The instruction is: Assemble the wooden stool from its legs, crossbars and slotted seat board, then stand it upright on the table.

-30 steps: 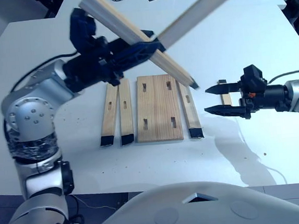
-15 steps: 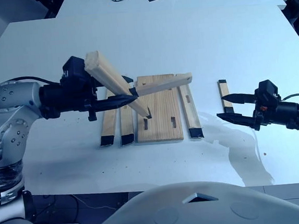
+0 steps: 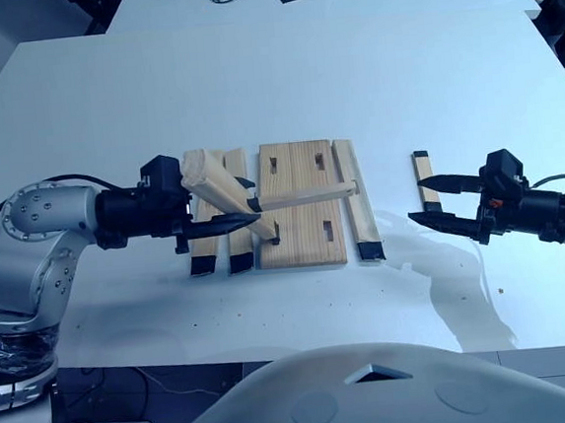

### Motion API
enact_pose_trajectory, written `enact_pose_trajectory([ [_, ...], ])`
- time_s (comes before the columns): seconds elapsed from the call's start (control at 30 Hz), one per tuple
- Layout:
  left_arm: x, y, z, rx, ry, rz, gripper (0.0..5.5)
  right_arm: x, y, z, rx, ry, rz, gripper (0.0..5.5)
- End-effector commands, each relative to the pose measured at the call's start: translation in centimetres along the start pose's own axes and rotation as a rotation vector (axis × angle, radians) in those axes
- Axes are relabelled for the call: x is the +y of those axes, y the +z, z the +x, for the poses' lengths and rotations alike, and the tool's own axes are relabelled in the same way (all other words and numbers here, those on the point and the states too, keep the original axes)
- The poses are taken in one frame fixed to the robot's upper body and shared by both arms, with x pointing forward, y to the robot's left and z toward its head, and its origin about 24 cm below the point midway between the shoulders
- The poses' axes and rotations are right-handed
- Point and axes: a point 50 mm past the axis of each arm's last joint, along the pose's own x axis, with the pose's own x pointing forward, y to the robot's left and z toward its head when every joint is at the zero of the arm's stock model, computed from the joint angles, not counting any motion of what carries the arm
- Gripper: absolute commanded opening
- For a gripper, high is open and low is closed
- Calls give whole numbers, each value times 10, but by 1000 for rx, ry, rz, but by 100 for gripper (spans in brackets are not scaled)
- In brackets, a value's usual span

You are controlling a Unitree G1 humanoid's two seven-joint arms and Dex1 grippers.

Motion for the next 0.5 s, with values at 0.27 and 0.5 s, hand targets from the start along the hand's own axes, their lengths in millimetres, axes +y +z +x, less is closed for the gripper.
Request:
enact_pose_trajectory([
  [0.27,-1,-9,-3,93,-74,-8,207,3,1,0,-8,-10,-9,340],
  [0.5,-5,-8,-3,101,-111,-12,207,4,1,0,-14,-18,-4,340],
])
